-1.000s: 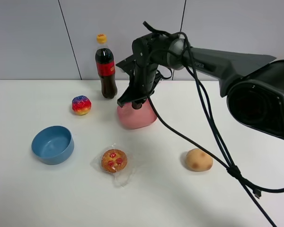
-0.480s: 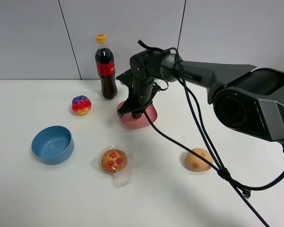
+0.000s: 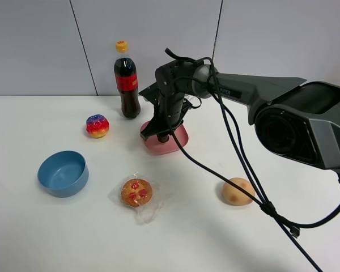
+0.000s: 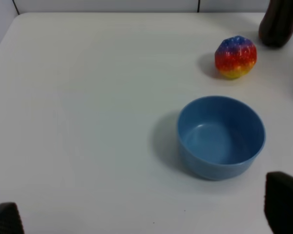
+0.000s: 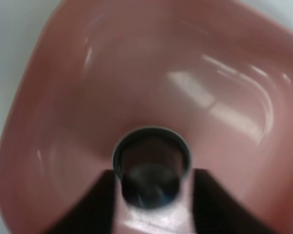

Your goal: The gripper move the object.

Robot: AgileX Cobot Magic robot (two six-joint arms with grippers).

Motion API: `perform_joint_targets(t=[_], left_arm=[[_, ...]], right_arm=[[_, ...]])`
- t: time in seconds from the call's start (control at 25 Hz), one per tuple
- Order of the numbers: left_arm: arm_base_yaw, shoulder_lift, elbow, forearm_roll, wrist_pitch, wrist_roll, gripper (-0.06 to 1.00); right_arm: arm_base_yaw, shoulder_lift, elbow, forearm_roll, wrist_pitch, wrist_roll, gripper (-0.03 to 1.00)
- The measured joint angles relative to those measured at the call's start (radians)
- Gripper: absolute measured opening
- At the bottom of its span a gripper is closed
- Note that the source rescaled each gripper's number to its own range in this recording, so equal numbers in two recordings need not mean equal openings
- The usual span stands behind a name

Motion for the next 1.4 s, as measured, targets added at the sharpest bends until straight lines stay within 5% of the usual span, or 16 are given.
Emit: perform_joint_targets(t=[0.16, 0.28, 0.48, 0.8, 1.24, 1.4], left_arm=[[0.0, 0.0, 0.0, 0.0, 0.0, 0.0, 1.0], [0.0, 0.0, 0.0, 0.0, 0.0, 0.0, 1.0], [0.0, 0.0, 0.0, 0.0, 0.0, 0.0, 1.0], [0.0, 0.0, 0.0, 0.0, 0.0, 0.0, 1.0], [0.0, 0.0, 0.0, 0.0, 0.0, 0.0, 1.0], [0.0, 0.0, 0.0, 0.0, 0.0, 0.0, 1.0]], right_arm=[[0.0, -0.002, 0.0, 0.0, -0.01, 0.02, 0.76], [0.0, -0.007, 0.0, -0.012, -0.01, 0.043, 0.9], [0.0, -0.019, 0.0, -0.031, 0.024, 0.049, 0.93], [0.004, -0.211, 0.0, -0.031, 0.256, 0.045, 0.93], [0.0, -0.492, 0.0, -0.029, 0.276, 0.045, 0.93], [-0.069, -0.562, 0.0, -0.048, 0.277, 0.045, 0.93]])
